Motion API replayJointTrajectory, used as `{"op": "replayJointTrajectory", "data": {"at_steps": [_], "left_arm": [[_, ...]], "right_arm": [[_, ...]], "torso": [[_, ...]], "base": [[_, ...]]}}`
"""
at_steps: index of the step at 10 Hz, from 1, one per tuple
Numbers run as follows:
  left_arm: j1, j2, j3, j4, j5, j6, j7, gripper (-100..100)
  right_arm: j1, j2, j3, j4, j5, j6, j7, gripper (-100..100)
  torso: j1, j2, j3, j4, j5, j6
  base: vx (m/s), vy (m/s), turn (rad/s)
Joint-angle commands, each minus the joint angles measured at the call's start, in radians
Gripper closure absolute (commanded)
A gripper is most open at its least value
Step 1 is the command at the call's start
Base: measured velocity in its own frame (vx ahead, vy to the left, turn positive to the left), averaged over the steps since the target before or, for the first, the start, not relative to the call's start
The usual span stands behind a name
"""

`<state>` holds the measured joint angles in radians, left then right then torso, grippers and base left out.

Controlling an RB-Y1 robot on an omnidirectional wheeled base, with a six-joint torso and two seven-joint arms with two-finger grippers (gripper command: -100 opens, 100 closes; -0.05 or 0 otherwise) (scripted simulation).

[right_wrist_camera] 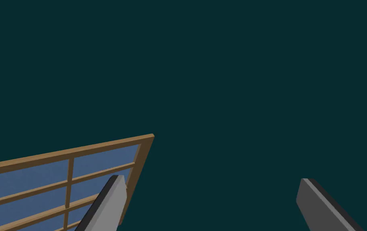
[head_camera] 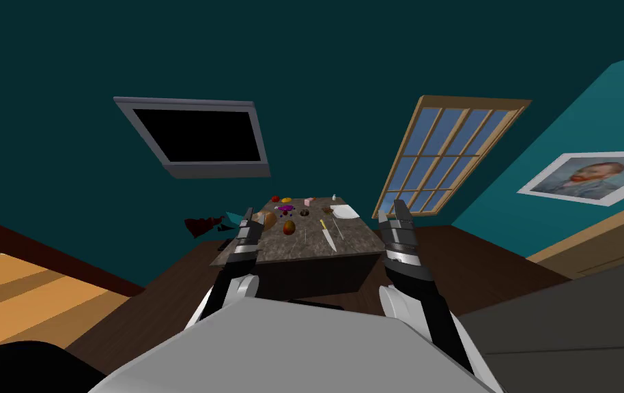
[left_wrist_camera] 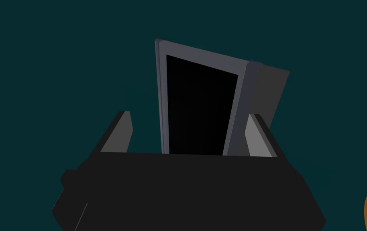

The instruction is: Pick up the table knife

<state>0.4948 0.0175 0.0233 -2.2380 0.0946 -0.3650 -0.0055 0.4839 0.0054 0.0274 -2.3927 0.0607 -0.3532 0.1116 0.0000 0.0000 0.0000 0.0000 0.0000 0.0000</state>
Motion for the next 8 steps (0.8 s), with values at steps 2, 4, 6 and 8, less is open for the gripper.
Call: {"op": "replayJointTrajectory", "data": {"at_steps": [2, 4, 6, 8], "left_arm": [[-0.044, 0.063, 0.019, 0.026, 0.023, 0.035, -0.039, -100], [-0.086, 0.101, 0.036, 0.053, 0.046, 0.071, -0.079, -100], [-0.136, 0.137, 0.057, 0.088, 0.074, 0.118, -0.129, -100], [-0.189, 0.172, 0.08, 0.129, 0.106, 0.168, -0.187, -100]], "right_arm": [[0.0, 0.0, 0.0, 0.0, 0.0, 0.0, 0.0, 0], [0.0, 0.0, 0.0, 0.0, 0.0, 0.0, 0.0, 0], [0.0, 0.0, 0.0, 0.0, 0.0, 0.0, 0.0, 0], [0.0, 0.0, 0.0, 0.0, 0.0, 0.0, 0.0, 0]], "torso": [[-0.002, 0.0, 0.0, 0.0, 0.0, 0.0], [-0.004, 0.001, 0.0, 0.0, -0.001, 0.0], [-0.005, 0.0, 0.0, 0.0, -0.001, 0.0], [-0.006, 0.001, 0.0, 0.0, -0.001, 0.0]], "base": [[-0.015, -0.044, -0.111], [-0.014, -0.069, -0.108], [-0.01, -0.08, -0.132], [-0.02, -0.103, -0.157]]}}
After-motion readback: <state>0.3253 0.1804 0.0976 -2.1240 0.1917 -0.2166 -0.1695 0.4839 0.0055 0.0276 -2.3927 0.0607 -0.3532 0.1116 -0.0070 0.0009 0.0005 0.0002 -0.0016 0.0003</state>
